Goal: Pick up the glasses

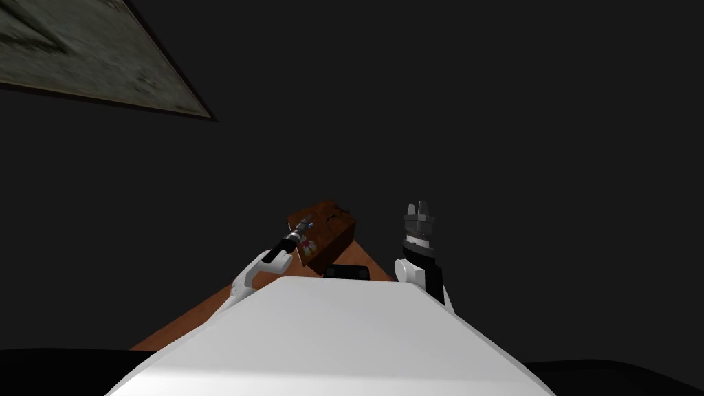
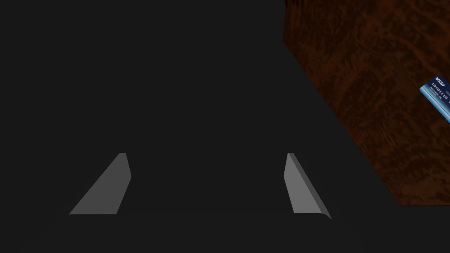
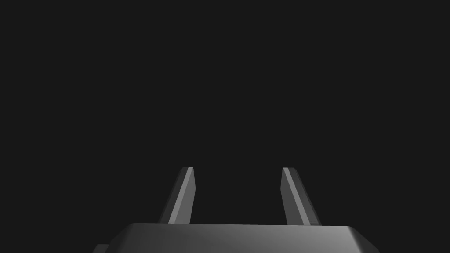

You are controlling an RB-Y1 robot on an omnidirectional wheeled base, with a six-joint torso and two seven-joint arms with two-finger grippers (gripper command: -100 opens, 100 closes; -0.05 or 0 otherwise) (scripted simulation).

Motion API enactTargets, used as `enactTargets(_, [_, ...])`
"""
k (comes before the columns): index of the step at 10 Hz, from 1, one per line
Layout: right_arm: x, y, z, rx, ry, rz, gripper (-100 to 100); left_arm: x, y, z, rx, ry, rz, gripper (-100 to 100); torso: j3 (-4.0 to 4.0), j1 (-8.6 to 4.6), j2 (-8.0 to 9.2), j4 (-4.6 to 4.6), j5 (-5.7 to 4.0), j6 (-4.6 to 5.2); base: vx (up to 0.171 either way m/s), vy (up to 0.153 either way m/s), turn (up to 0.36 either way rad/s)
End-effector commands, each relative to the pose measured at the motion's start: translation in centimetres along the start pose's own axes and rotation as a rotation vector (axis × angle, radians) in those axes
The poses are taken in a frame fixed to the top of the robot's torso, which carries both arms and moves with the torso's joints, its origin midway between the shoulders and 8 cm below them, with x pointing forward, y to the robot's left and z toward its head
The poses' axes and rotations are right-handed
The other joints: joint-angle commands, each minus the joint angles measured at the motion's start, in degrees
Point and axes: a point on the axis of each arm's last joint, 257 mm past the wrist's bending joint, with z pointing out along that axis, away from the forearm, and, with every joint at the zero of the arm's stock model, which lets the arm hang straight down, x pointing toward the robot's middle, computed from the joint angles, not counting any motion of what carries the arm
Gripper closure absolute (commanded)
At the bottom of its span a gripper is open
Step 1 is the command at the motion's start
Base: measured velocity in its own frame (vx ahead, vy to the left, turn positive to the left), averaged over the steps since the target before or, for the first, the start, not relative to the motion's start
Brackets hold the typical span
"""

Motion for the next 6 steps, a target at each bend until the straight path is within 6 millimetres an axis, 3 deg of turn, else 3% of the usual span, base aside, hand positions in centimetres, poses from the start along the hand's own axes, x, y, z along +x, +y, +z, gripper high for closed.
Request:
enactTargets(1, [0.0,0.0,0.0,0.000,0.000,0.000,0,0.3,3.0,0.2,-0.078,0.025,0.012,-100,0.00,0.00,0.00,0.00,0.00,0.00,0.003,0.015,-0.257])
enactTargets(4, [0.0,0.0,0.0,0.000,0.000,0.000,0,0.0,8.2,-0.1,-0.217,0.062,0.030,-100,-0.01,0.03,-0.01,0.00,0.00,-0.01,0.005,0.023,-0.281])
enactTargets(5, [0.0,0.0,0.0,0.000,0.000,0.000,0,-0.1,8.9,-0.2,-0.232,0.060,0.030,-100,-0.07,-0.01,-0.14,-0.02,0.00,0.05,0.005,0.010,-0.120])
enactTargets(6, [0.0,0.0,0.0,0.000,0.000,0.000,0,-0.3,11.2,-0.5,-0.296,0.077,0.036,-100,-0.06,-0.03,-0.10,-0.03,-0.01,-0.02,0.027,0.014,-0.279])
